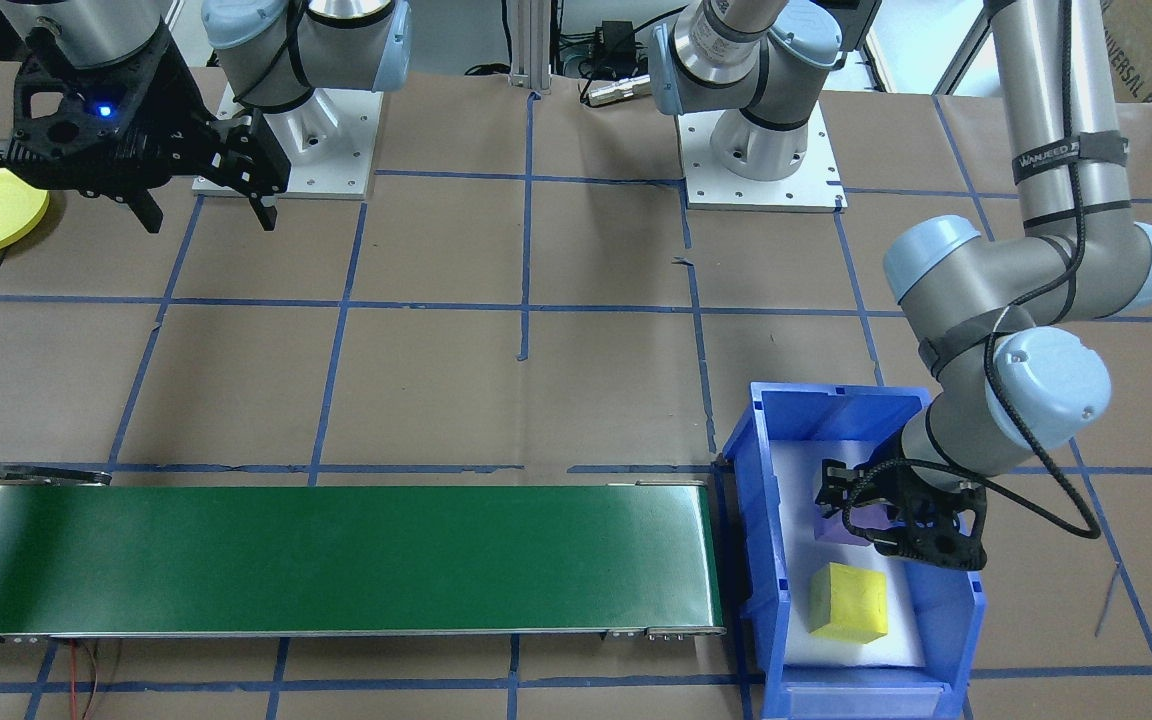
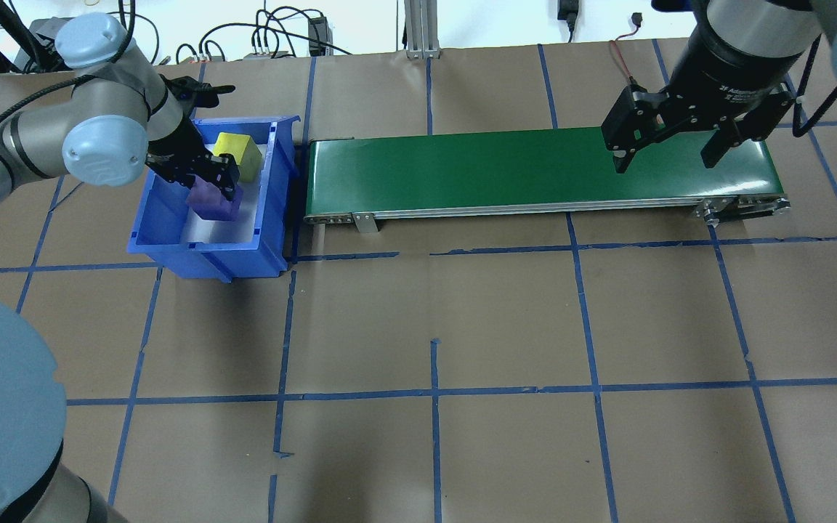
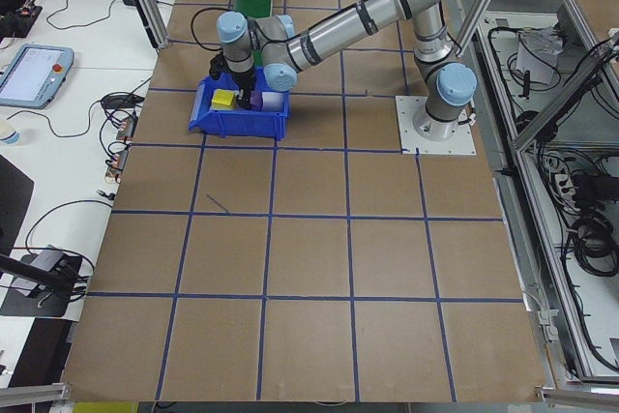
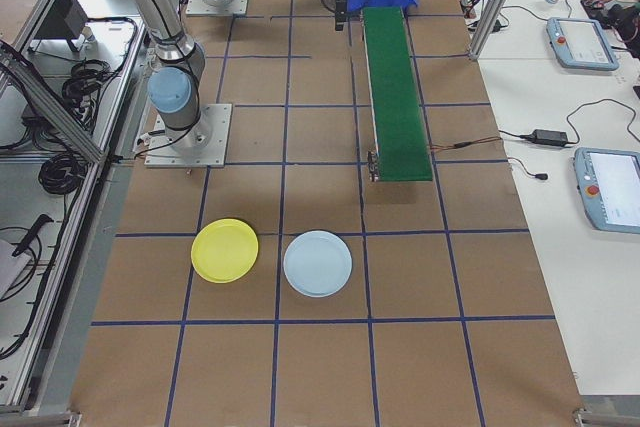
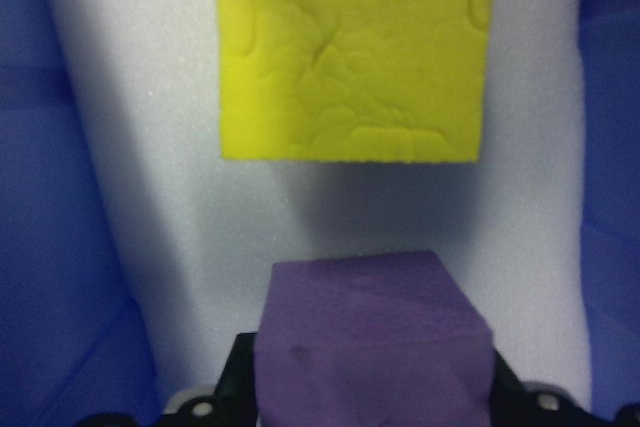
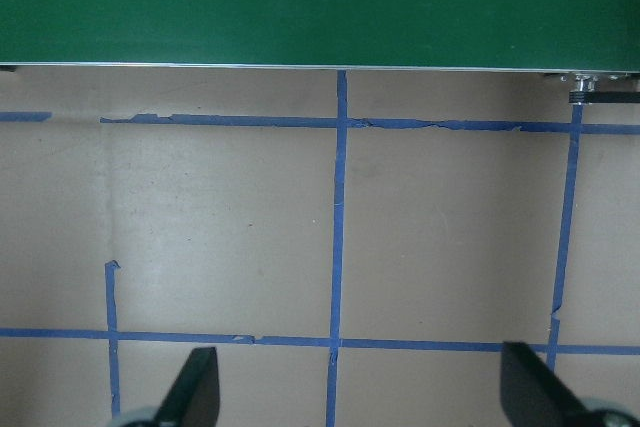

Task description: Move block left to right into plate

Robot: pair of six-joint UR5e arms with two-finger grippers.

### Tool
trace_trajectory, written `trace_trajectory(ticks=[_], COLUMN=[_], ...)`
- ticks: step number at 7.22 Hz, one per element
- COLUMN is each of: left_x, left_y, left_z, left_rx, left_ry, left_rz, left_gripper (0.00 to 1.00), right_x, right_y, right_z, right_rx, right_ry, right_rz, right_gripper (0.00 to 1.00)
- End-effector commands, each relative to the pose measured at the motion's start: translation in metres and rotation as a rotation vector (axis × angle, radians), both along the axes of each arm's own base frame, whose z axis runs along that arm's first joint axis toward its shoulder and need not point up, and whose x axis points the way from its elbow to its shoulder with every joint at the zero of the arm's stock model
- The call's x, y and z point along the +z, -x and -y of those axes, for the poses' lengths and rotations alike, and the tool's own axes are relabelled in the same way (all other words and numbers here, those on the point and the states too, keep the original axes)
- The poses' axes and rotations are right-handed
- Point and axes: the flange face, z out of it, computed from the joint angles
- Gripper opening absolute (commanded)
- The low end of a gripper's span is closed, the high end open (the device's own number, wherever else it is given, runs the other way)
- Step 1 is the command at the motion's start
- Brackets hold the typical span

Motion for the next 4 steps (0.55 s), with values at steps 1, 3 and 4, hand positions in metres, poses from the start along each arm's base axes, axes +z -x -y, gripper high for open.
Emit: trace_trajectory(ticks=[1, 3, 4], left_x=[0.104, 0.167, 0.17], left_y=[0.025, 0.105, 0.138], left_z=[-0.023, -0.046, -0.052], left_rx=[-0.027, -0.058, 0.004], left_ry=[0.124, 0.201, 0.204], left_rz=[0.022, 0.019, -0.006], left_gripper=[0.26, 0.26, 0.26], right_x=[0.0, 0.0, 0.0], right_y=[0.0, 0.0, 0.0], right_z=[0.0, 0.0, 0.0], right_rx=[0.0, 0.0, 0.0], right_ry=[-0.001, -0.001, 0.001], right_rz=[-0.002, -0.002, -0.003], right_gripper=[1.0, 1.0, 1.0])
